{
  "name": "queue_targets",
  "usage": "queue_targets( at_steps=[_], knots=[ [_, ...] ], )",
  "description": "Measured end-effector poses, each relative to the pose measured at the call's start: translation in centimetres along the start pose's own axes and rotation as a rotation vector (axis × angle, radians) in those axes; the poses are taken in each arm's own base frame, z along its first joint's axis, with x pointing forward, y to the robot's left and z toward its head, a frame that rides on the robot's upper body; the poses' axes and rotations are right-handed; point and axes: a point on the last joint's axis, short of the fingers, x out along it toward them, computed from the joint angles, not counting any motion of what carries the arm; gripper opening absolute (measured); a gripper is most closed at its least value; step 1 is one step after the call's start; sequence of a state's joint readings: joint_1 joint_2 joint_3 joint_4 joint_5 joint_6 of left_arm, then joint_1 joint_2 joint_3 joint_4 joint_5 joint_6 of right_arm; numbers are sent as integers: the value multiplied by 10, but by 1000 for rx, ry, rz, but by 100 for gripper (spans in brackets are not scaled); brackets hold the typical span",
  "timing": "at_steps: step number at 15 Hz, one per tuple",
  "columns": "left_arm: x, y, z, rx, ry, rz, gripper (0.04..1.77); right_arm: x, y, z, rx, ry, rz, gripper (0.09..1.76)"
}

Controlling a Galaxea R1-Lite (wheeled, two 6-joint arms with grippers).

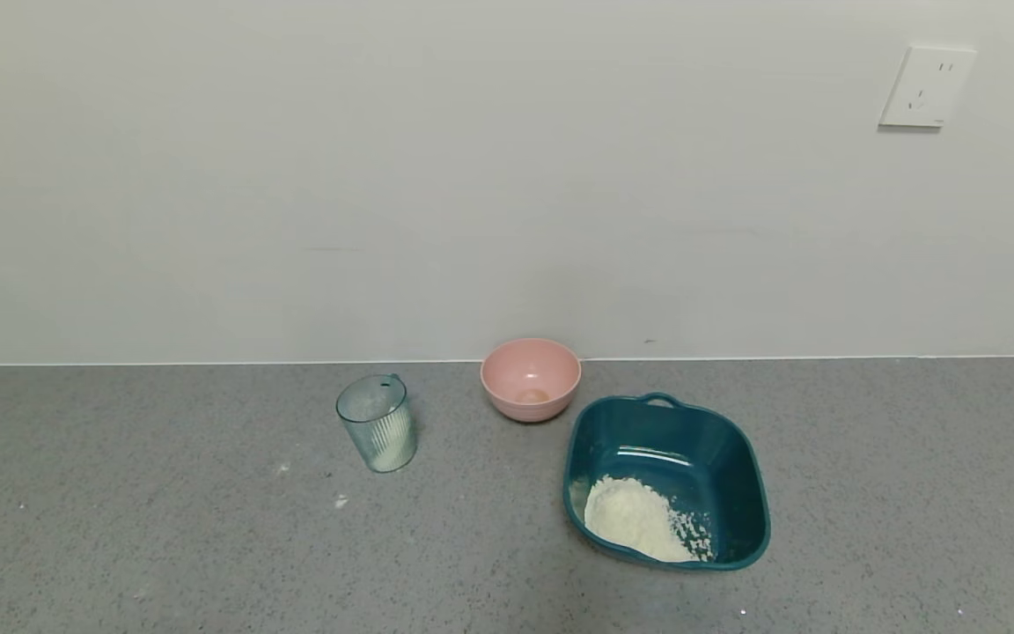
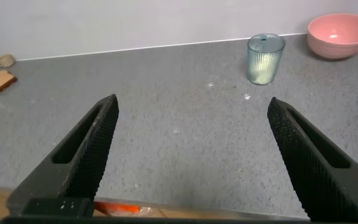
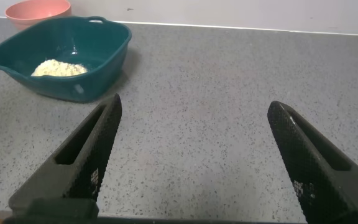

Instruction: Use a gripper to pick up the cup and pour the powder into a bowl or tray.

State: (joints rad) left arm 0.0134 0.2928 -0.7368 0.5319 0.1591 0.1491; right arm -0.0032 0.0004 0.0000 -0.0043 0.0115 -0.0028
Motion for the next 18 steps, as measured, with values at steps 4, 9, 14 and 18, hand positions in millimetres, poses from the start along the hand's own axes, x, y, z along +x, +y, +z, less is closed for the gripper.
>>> queue_targets(
  at_steps=[4,9,14,18],
  knots=[
    [-13,-3,-24,-12,-63,-34,172,0,0,0,0,0,0,171],
    [-15,-8,-59,-72,-142,-106,172,0,0,0,0,0,0,171],
    [22,-20,-91,-89,-225,-128,172,0,0,0,0,0,0,171],
    [43,-30,-123,-81,-180,-192,172,0,0,0,0,0,0,171]
  ],
)
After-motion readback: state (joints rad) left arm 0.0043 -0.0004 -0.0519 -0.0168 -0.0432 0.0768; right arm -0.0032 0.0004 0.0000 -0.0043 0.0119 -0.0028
